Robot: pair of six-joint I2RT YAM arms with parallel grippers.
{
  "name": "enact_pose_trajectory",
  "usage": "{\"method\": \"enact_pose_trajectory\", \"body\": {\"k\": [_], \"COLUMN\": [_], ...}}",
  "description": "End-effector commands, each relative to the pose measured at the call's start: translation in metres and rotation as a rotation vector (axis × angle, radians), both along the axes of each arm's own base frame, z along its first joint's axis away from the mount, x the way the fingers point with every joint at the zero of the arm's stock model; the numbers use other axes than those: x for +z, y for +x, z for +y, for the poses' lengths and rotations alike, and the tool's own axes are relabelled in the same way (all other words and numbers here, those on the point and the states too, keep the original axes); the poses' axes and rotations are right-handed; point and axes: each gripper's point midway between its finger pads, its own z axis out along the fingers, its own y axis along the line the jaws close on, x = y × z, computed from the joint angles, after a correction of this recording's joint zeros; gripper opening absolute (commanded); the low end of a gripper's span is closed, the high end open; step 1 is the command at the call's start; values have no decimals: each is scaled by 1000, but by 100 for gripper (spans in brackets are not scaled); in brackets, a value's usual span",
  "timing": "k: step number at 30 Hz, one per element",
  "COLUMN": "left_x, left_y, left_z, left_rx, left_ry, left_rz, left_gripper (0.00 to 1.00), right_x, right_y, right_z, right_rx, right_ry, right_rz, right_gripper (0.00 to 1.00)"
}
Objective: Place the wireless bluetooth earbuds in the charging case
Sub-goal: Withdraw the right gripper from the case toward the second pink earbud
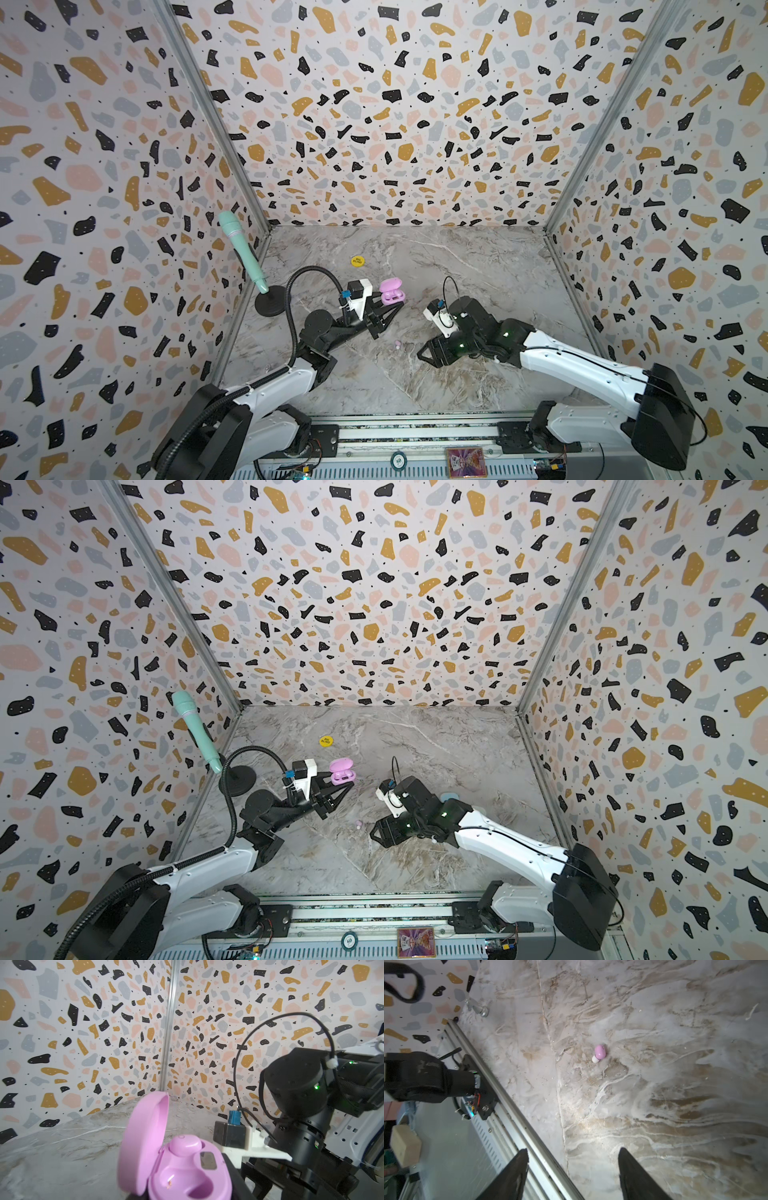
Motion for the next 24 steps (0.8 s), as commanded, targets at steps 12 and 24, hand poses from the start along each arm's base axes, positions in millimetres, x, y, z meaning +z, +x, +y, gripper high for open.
{"method": "enact_pose_trajectory", "body": {"k": [12,24], "left_x": [11,14], "left_y": [24,34], "left_z": [54,80], "left_rx": [223,289], "left_ry": [-29,-74], "left_rz": [-51,-45], "left_gripper": [0,0], "right_x": [-43,-77], "right_y": [50,67], "right_z": [41,60], "right_rx": [-152,-172], "right_ry": [-247,-380], "right_rz": [-158,-116], "right_gripper": [67,68]}}
